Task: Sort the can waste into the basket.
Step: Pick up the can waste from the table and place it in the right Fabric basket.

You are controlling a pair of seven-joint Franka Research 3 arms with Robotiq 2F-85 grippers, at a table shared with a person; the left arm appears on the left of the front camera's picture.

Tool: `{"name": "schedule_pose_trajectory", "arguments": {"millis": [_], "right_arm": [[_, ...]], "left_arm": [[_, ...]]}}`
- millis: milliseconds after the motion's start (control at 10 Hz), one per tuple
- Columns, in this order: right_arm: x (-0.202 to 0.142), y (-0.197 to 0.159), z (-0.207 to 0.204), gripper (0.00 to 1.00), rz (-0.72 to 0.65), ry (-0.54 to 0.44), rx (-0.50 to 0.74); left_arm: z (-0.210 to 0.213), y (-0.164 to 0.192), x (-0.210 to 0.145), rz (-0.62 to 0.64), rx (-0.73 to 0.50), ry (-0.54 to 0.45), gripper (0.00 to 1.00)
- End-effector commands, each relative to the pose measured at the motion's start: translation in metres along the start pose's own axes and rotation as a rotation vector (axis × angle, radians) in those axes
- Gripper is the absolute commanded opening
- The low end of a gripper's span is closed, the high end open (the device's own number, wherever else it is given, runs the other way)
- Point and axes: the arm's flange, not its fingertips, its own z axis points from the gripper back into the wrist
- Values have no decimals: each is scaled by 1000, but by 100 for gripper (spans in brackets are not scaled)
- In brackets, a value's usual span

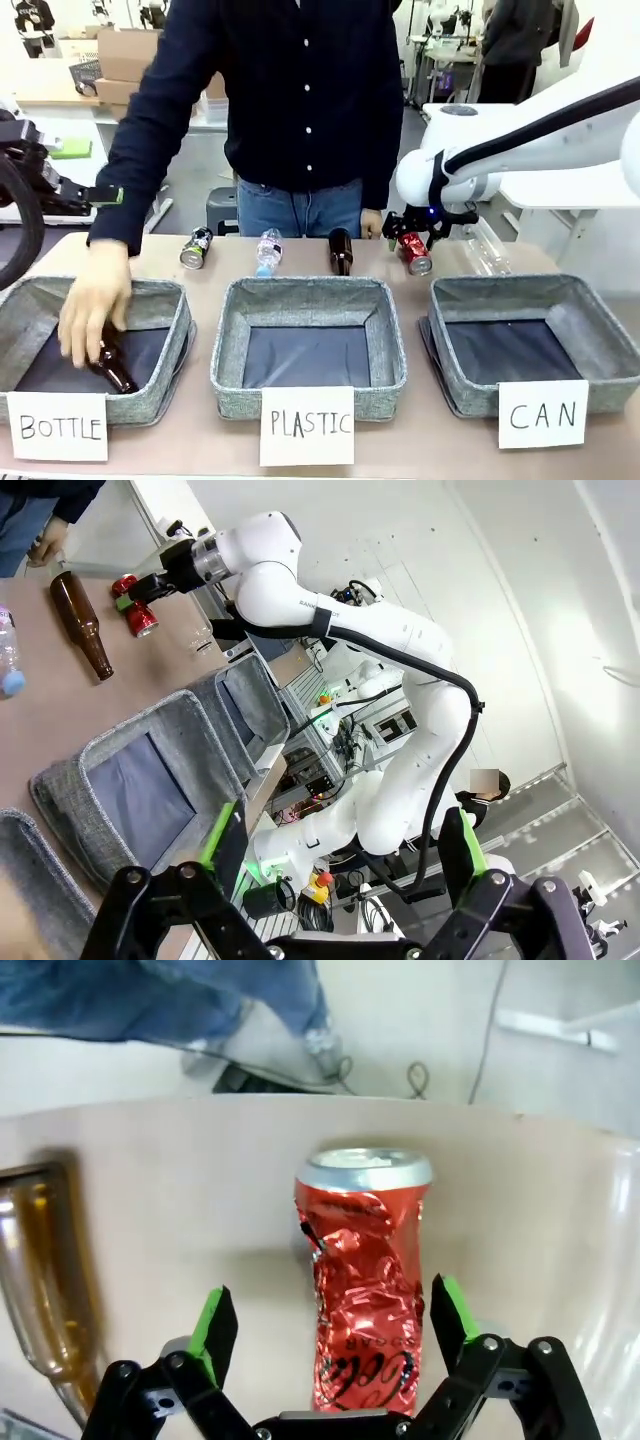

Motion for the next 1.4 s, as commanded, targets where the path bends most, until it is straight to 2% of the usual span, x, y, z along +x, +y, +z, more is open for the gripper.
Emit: {"name": "schedule_pose_trajectory", "arguments": {"millis": [0, 400, 500, 600, 700, 800, 900, 1300], "right_arm": [[11, 0, 4, 100, -36, 8, -62], [9, 0, 0, 100, -35, 41, -76], [9, 1, -1, 41, -38, 52, -77], [8, 1, -1, 41, -46, 48, -80], [8, 0, -2, 0, -51, 51, -84], [8, -2, -3, 36, -58, 50, -92], [8, -2, -3, 0, -62, 54, -94], [6, -3, -2, 0, -53, 48, -86]], "left_arm": [[-2, -2, 0, -24, -20, -11, 100], [-2, -2, 0, -24, -20, -11, 100], [-2, -2, 0, -24, -20, -11, 100], [-2, -2, 0, -24, -20, -11, 100], [-2, -2, 0, -24, -20, -11, 100], [-2, -2, 0, -24, -20, -11, 100], [-2, -2, 0, -24, -20, -11, 100], [-2, -2, 0, -24, -20, -11, 100]]}}
